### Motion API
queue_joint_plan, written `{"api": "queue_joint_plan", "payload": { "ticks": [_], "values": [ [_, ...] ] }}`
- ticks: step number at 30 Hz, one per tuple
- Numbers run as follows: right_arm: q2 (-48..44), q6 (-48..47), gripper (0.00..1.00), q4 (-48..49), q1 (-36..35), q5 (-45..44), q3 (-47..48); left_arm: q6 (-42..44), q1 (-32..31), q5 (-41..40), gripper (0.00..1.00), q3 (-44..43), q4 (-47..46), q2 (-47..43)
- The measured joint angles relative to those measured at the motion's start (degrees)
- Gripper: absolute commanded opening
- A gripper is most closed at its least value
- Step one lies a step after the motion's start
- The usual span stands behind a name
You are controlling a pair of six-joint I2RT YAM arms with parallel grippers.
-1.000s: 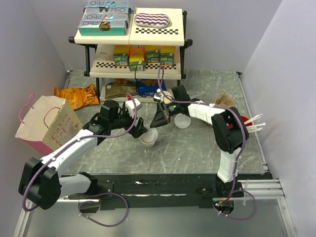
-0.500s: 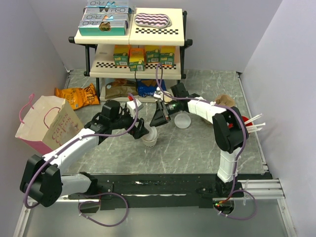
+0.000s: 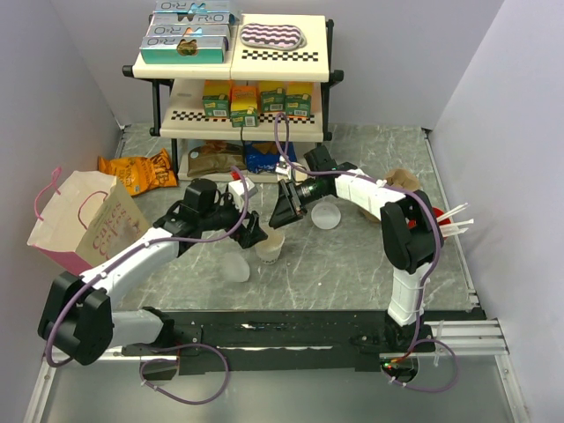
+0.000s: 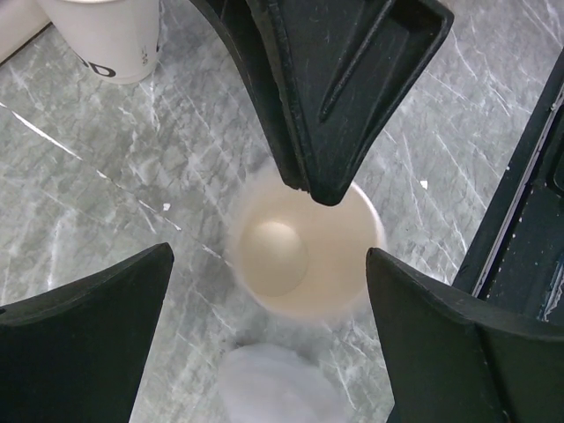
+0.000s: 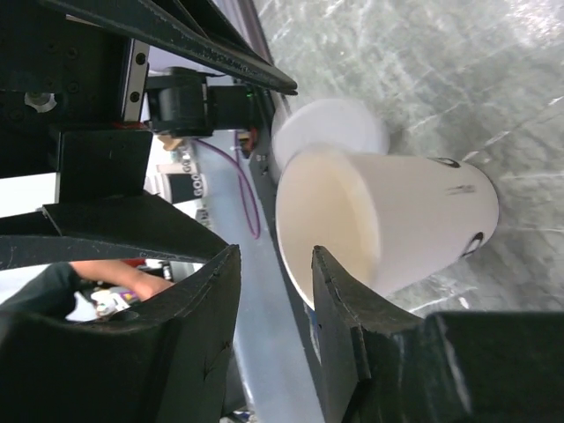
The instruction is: Pack the takeout coffee
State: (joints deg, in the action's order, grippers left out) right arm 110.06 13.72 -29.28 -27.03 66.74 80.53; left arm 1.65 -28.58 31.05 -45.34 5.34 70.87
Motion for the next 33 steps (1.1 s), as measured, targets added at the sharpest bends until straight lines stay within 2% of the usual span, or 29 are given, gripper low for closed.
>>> {"api": "queue_joint_plan", "payload": {
  "ticks": [11, 15, 17, 19, 20, 24, 26, 29, 33],
  "values": [
    [0.0, -5.6, 0.49, -5.1, 0.3, -4.7, 1.6, 0.3, -0.1, -2.5, 0.98, -0.3, 0.7, -0.4],
    [-1.6, -11.0, 0.55, -8.1, 0.7, -9.9, 3.4, 3.1, 0.3, -5.5, 0.97, -1.2, 6.1, -5.2],
    [-4.9, -13.7, 0.57, -8.0, 1.2, -14.9, 3.0, 6.7, 0.7, -6.4, 0.93, -2.2, 11.1, -9.0],
    [-10.8, -16.2, 0.73, -5.4, 1.6, -20.8, 0.2, 10.2, 0.9, -6.8, 0.89, -3.1, 15.9, -11.9],
    [-14.3, -17.3, 1.00, -2.9, 1.6, -23.7, -2.1, 13.0, 1.0, -6.8, 0.86, -3.4, 18.8, -13.4],
    [-31.3, -22.1, 1.00, 6.9, 2.0, -35.6, -10.1, 22.6, 1.0, -6.3, 0.79, -3.3, 31.7, -16.7],
    [-35.0, -22.7, 1.00, 11.5, 2.0, -39.6, -9.9, 26.2, 1.0, -5.8, 0.72, -2.8, 36.6, -16.4],
    [-35.5, -22.1, 0.99, 16.0, 2.0, -43.7, -7.4, 31.5, 1.0, -5.3, 0.66, -0.9, 43.5, -14.2],
    [-33.1, -22.2, 0.89, 15.1, 2.6, -41.3, -7.1, 36.0, 1.0, -5.8, 0.59, 2.7, 47.8, -11.5]
  ]
}}
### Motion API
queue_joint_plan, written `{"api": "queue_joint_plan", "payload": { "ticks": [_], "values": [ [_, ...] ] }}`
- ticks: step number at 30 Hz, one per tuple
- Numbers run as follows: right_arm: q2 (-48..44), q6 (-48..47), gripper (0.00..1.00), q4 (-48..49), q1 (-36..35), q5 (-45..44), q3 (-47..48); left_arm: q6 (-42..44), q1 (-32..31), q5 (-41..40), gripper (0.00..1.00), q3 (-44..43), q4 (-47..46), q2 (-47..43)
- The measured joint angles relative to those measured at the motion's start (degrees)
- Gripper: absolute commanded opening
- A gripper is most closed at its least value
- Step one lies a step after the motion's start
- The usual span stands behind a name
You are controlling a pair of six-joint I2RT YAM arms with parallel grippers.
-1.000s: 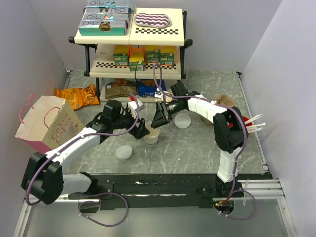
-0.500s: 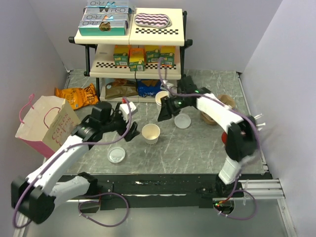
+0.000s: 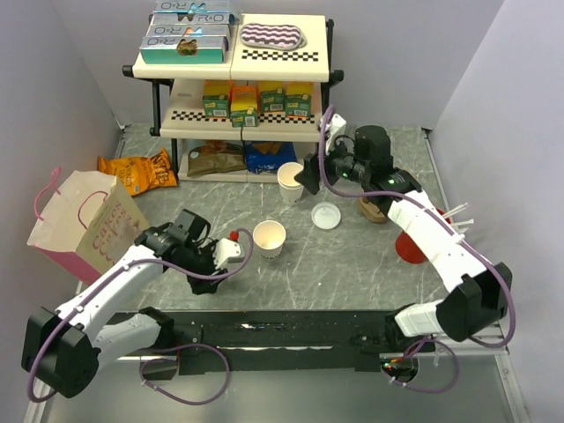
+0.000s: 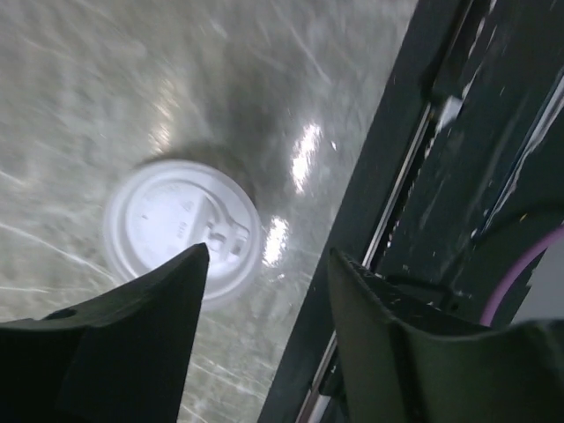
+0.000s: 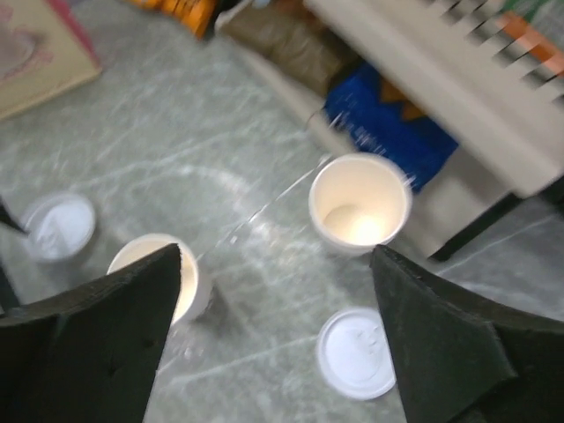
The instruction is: Pack the takeout coffee
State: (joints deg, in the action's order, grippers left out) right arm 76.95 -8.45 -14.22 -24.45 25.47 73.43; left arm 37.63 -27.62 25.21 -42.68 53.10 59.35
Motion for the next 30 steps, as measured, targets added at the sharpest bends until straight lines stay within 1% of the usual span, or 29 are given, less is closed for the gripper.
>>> {"api": "queue_joint_plan", "payload": {
  "ticks": [1, 4, 8, 16, 20, 28, 30],
  "values": [
    [0.7, -0.1, 0.88, -1.3, 0.2, 1.4, 0.0, 0.9, -0.1, -0.6, 0.56, 1.0, 0.3, 0.2],
    [2.0, -0.4, 0.86, -4.9, 0.2, 5.6, -0.1, 2.2, -0.4, -2.2, 0.50, 3.4, 0.0, 0.1],
    [1.2, -0.7, 0.86, -6.3, 0.2, 8.3, -0.7, 2.0, -1.0, -4.6, 0.47, 5.6, -2.1, 0.1],
    [0.3, -1.5, 0.86, -6.5, 0.2, 8.7, -0.9, 0.3, -1.9, -8.0, 0.41, 9.0, -7.1, 0.1],
    [0.3, -1.5, 0.86, -6.5, 0.2, 8.7, -1.5, 0.1, -2.1, -8.8, 0.37, 10.2, -9.2, 0.0],
    [0.3, -1.7, 0.87, -6.8, 0.2, 8.7, -1.6, 0.1, -3.0, -10.0, 0.29, 11.0, -11.1, 0.0],
    [0.3, -1.7, 0.87, -6.8, 0.2, 8.6, -1.6, 0.2, -3.4, -10.1, 0.28, 11.1, -11.4, -0.1]
  ]
}}
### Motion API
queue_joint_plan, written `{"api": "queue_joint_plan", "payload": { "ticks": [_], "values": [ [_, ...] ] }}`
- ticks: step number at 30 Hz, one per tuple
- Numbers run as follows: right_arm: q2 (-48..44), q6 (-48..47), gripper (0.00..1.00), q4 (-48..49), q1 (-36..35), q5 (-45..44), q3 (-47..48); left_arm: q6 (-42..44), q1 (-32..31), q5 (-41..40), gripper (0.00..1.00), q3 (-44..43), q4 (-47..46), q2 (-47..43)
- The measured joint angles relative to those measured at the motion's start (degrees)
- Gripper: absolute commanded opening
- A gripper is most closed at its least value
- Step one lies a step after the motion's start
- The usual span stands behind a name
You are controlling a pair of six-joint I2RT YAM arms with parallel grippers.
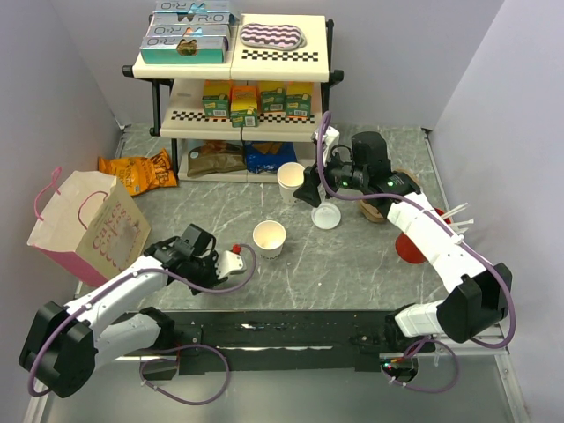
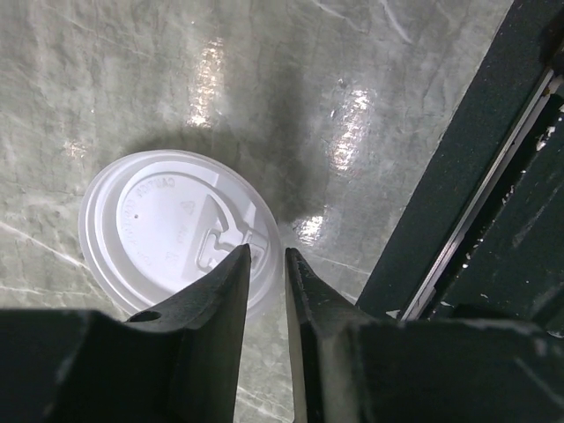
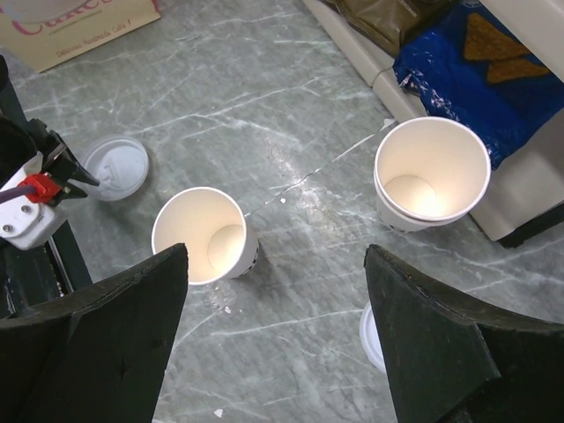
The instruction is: Pack the takeout coffee
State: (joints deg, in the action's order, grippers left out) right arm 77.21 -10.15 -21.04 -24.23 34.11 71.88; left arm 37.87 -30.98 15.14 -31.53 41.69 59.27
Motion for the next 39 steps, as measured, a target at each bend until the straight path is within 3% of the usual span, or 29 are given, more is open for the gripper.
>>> {"api": "queue_joint_plan", "payload": {
  "ticks": [8, 15, 25, 29, 35, 39],
  "values": [
    [0.0, 0.0, 0.88, 0.0, 0.0, 0.0, 0.0, 1.0, -1.9, -0.4, 0.25, 0.4, -0.6, -0.1],
    [0.0, 0.0, 0.88, 0.0, 0.0, -0.2, 0.0, 2.1, -3.0, -2.1, 0.15, 0.9, -1.2, -0.1],
    [0.0, 0.0, 0.89, 0.4, 0.0, -0.2, -0.3, 2.6, -3.1, -3.1, 0.15, 1.3, -1.6, 0.0],
    [0.0, 0.0, 0.89, 0.4, 0.0, -0.4, -0.3, 3.3, -3.3, -3.1, 0.01, 1.4, -1.7, 0.2],
    [0.0, 0.0, 0.88, 0.4, 0.0, -0.6, -0.6, 3.5, -3.3, -3.3, 0.01, 0.7, 0.3, -0.5],
    [0.0, 0.3, 0.86, 0.2, 0.0, -0.3, -0.6, 1.8, -3.3, -2.1, 0.01, -4.7, 4.8, -4.3]
  ]
}}
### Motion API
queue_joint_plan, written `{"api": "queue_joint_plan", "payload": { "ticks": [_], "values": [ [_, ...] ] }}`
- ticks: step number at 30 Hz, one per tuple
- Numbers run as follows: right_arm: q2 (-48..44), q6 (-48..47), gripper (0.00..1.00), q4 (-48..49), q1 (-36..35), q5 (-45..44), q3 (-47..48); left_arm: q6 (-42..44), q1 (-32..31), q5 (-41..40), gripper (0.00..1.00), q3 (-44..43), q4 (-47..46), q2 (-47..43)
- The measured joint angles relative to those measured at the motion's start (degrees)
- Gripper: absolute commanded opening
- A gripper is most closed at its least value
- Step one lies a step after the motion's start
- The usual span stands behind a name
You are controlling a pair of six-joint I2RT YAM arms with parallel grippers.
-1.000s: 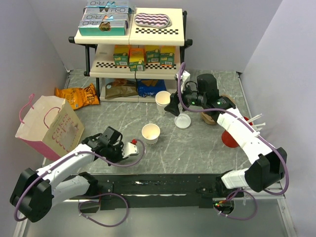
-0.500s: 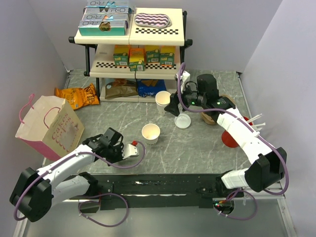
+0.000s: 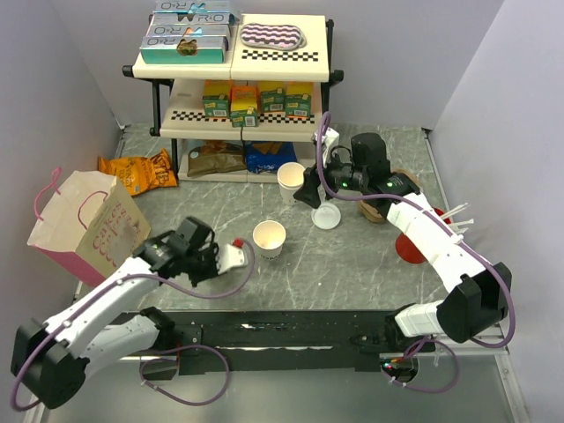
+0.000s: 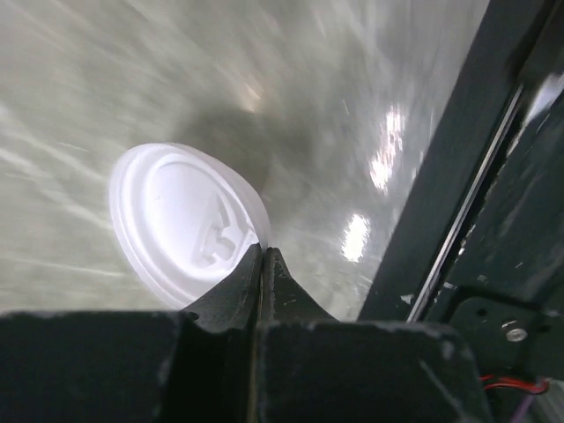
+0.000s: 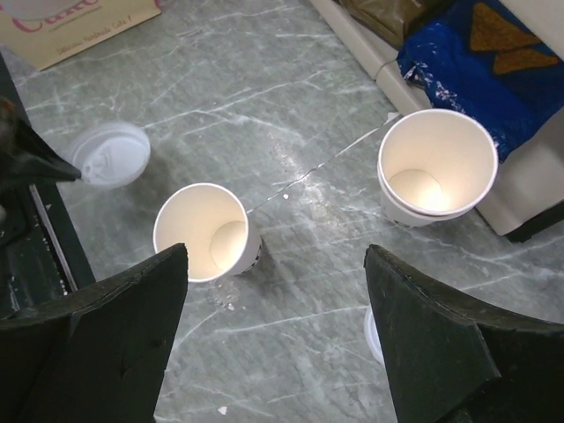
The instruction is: Pack the takeout coffee
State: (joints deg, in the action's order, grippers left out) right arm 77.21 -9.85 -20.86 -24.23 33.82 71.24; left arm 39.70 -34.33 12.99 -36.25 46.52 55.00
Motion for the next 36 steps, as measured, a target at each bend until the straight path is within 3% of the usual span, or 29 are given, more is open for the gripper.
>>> {"api": "queue_joint_plan", "payload": {
  "ticks": [6, 12, 18, 26, 36],
  "values": [
    [0.0, 0.7, 0.90, -4.6, 0.1, 4.3, 1.1, -7.0, 0.2, 8.0, 0.01, -17.0, 1.6, -1.3],
    [0.0, 2.6, 0.92, -5.9, 0.5, 11.1, 1.8, -17.7, 2.9, 18.7, 0.01, -23.7, -8.2, 2.0],
    [0.0, 5.8, 0.93, -5.3, 1.9, 15.7, 0.8, -35.7, 10.1, 30.4, 0.01, -21.6, -23.2, 7.6],
    [0.8, 11.4, 0.94, -2.1, 2.5, 20.0, -3.3, -63.6, 10.6, 43.0, 0.01, -11.5, -51.4, 14.9],
    [4.0, 13.5, 0.94, -1.0, 2.5, 20.7, -6.1, -83.0, 11.8, 50.8, 0.01, -3.3, -73.4, 21.3]
  ]
}}
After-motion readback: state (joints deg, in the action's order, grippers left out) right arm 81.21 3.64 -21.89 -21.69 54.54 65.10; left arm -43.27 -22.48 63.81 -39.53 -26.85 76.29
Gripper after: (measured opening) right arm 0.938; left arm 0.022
